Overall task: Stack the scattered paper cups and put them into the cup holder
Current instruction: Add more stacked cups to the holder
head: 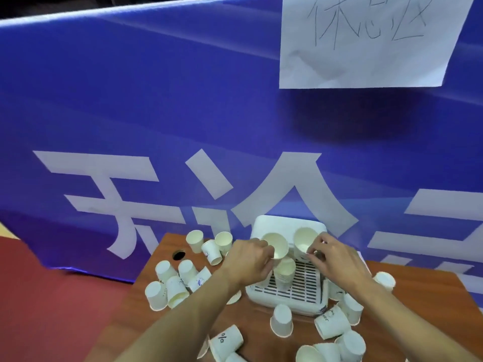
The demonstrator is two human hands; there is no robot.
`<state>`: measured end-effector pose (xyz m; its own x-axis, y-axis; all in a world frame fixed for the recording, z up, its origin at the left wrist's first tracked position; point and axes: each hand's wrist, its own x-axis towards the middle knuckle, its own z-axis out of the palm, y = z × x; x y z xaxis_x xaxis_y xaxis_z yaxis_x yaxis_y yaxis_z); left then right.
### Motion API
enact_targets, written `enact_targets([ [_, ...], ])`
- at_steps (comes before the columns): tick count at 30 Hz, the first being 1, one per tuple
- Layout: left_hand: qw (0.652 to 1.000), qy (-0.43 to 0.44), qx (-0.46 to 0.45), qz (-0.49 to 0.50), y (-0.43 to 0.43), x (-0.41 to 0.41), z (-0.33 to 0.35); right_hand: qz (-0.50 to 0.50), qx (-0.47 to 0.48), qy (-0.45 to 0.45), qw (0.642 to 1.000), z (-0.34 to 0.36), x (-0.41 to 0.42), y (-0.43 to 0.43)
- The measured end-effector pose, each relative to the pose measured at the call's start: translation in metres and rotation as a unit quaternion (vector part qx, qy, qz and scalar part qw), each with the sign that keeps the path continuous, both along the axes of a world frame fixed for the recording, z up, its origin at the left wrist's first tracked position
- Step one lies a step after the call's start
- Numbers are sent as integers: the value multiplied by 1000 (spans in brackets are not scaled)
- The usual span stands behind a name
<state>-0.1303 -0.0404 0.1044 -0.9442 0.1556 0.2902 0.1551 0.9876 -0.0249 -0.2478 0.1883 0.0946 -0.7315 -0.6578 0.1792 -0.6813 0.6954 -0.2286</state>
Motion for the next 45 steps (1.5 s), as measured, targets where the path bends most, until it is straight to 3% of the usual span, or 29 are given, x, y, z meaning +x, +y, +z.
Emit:
enact_targets([
  [7, 999, -20, 24, 20, -25, 17, -24, -1, 7, -18, 1000, -28, 26, -24],
  [16, 999, -20, 29, 14, -22, 20, -66, 9, 4, 26, 1000, -64, 40, -27],
  [22, 999, 13, 40, 12, -30, 13, -84, 31, -43, 60, 997, -88, 36, -33],
  [30, 996, 41, 73, 5, -35, 20, -111, -18, -188, 17, 982, -136, 46, -29],
  [45, 995, 56, 78, 11, -45, 5, -133, -7, -160, 57, 985, -149, 29, -37],
])
